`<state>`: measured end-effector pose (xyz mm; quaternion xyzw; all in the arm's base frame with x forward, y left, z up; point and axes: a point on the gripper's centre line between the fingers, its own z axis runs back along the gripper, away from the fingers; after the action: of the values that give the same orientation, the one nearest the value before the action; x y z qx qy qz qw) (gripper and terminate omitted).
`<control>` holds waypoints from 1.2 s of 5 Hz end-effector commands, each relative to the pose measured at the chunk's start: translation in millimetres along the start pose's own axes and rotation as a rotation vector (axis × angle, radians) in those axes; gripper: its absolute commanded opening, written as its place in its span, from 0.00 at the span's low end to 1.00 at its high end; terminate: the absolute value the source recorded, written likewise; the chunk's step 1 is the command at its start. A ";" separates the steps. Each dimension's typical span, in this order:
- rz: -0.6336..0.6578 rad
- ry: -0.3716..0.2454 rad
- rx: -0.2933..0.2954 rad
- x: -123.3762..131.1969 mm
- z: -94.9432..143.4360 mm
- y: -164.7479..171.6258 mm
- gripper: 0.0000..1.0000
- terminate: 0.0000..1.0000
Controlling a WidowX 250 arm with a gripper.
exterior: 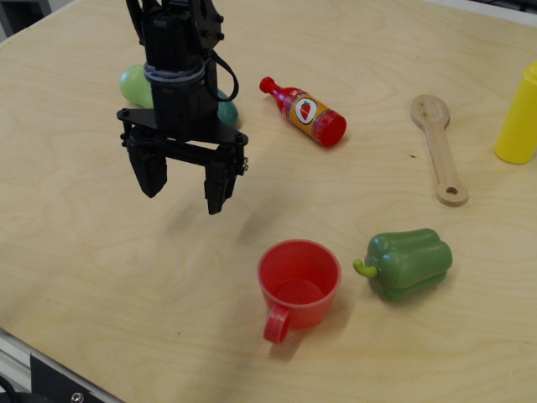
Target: Put cucumber in cup
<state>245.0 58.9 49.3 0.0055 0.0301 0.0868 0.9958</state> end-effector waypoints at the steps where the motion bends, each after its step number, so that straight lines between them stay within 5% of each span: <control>1: 0.000 0.000 0.000 0.0 0.0 0.0 1.00 0.00; 4: 0.560 -0.169 0.037 51.5 29.8 50.5 1.00 0.00; 6: 0.714 -0.201 0.024 102.2 21.7 60.8 1.00 0.00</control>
<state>334.6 131.1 47.5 0.0364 -0.0419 0.4290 0.9016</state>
